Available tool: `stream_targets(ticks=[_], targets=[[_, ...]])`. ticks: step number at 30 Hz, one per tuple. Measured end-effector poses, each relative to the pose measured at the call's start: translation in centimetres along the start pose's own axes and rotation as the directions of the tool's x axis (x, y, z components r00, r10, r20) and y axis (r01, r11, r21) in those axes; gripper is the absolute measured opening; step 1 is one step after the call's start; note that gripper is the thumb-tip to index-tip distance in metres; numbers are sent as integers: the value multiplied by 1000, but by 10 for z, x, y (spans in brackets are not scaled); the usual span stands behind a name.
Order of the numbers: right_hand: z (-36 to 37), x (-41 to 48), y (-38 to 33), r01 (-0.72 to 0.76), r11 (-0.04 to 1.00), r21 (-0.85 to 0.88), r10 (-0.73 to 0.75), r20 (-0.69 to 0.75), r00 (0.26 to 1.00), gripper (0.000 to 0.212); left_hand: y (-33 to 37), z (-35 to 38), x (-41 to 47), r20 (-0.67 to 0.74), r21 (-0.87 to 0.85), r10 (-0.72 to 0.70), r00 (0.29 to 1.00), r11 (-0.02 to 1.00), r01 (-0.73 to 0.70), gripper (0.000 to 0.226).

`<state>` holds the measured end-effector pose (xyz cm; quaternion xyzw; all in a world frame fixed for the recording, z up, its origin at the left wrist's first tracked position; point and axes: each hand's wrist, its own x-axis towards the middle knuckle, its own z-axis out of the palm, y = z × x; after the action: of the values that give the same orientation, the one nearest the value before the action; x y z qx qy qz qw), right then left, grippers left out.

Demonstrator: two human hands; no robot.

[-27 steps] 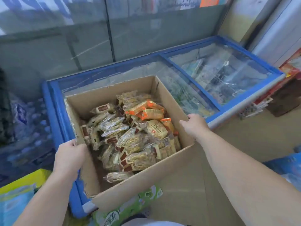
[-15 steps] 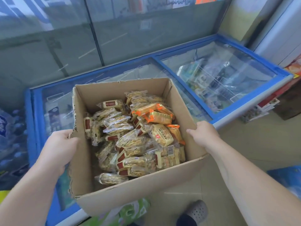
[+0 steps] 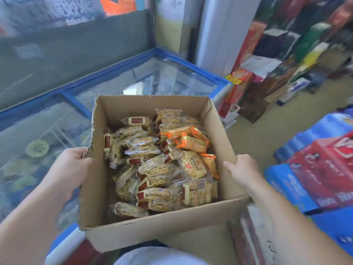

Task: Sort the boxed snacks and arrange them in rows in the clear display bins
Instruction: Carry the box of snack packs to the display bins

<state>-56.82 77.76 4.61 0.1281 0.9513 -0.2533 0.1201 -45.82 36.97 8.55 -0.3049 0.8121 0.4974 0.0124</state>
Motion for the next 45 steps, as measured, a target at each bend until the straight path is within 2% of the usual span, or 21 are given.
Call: stream_targets(ticks=[4,7,11,15,21,26,28,31,36,40,43,45], targets=[[-47,49,70,-135,991,-28,134,-26,991,30,73,90,35,120,60,46,992,997,-54,34],[-74,85,113,-232,973,11,232,-83,969,45,126,154,67,195,99,83,977,990,-103,31],[-105,143,157,-322,943,81,330,-126,935,39,193,240,124,291,172,126,948,968,-182,24],[-140,214,182,-409,902,140,429,-177,886,47,258,330,198,392,186,139,909,956,-226,30],[-203,307,200,-532,817,222,574,-223,788,34,387,444,286,518,168,187,835,934,-314,26],[-236,365,217,-620,732,282,679,-228,698,41,470,530,329,548,158,261,795,900,-405,27],[-250,386,229,-634,700,329,710,-224,667,37,494,565,345,569,149,269,777,895,-420,28],[-273,427,251,-619,705,346,704,-242,668,33,525,618,367,603,155,273,750,881,-446,29],[-307,524,303,-614,732,295,680,-254,688,39,582,710,395,595,219,295,748,836,-504,11],[-347,606,339,-589,742,319,660,-197,725,38,643,775,410,581,295,308,753,783,-548,16],[-381,658,356,-605,735,308,668,-175,723,42,696,816,417,599,286,322,733,769,-571,13],[-401,692,368,-612,733,297,671,-171,722,42,726,847,426,609,272,331,721,767,-581,24]])
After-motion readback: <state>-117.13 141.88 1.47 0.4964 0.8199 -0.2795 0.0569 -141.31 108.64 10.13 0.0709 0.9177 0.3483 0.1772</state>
